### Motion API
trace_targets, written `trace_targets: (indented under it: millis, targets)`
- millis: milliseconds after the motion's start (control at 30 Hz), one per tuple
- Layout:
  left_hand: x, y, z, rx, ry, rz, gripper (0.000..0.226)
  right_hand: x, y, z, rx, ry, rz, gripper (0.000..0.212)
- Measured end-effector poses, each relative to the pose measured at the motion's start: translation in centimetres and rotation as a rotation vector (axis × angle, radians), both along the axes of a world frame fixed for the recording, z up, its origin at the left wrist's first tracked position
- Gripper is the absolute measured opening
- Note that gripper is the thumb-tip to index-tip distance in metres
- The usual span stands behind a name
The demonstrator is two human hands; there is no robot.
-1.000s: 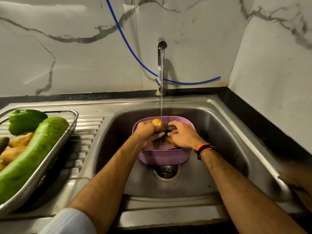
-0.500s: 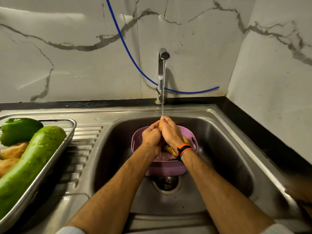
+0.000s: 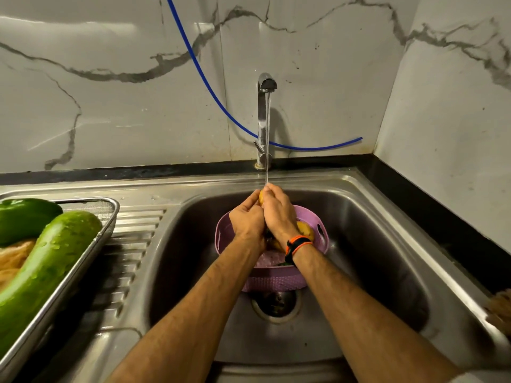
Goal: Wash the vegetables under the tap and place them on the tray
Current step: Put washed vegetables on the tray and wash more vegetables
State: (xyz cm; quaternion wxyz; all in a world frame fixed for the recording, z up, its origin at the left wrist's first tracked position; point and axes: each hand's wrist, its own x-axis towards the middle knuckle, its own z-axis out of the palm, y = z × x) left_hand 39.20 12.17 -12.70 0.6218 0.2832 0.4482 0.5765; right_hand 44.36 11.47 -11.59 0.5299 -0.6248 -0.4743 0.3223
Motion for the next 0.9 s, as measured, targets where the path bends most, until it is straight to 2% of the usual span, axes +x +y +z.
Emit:
trace_targets:
  millis: [100, 167, 333, 433, 500, 567, 700, 800, 833, 900]
  targets:
    - [-0.4, -0.4, 0.2, 0.013, 0.011, -0.092, 0.039, 1.1, 0.4, 0.5, -0.077, -0.027, 0.001, 0.034]
    - [-0.5, -0.6, 0.4, 0.008, -0.019, -0.121, 0.04, 1.9, 0.9, 1.0, -0.139, 0.026, 0.061, 0.036]
    - [0.0, 0.1, 0.3, 0.005, -0.036, 0.025, 0.037, -0.2, 0.4, 0.4, -0.004, 0.042, 0.005, 0.034]
    - [-0.4, -0.4, 0.5, 0.016, -0.06, -0.052, 0.045, 0.1, 0.8, 1.2, -0.026, 0.033, -0.055, 0.03]
    - [-0.8, -0.7, 0.8, 0.017, -0.11, -0.132, 0.047, 1.2, 1.5, 1.7, -0.074, 0.121, 0.004, 0.03]
    - [-0.8, -0.6, 1.2, 0.023, -0.139, -0.128, 0.042, 1.6, 1.7, 1.6, -0.067, 0.2, 0.064, 0.031]
    - [-0.1, -0.4, 1.2, 0.001, -0.111, 0.004, 0.039, 0.3, 1.6, 0.4, 0.005, 0.098, -0.007, 0.028]
    - [-0.4, -0.9, 1.2, 0.01, -0.106, -0.103, 0.044, 0.4, 1.6, 1.2, -0.071, 0.045, -0.101, 0.03]
    - [-0.7, -0.9, 1.1, 0.013, -0.1, -0.148, 0.044, 1.0, 1.9, 1.4, -0.102, 0.059, -0.069, 0.032]
    - [-1.1, -0.6, 1.0, 0.015, -0.106, -0.175, 0.043, 1.9, 2.4, 1.3, -0.121, 0.208, 0.046, 0.033]
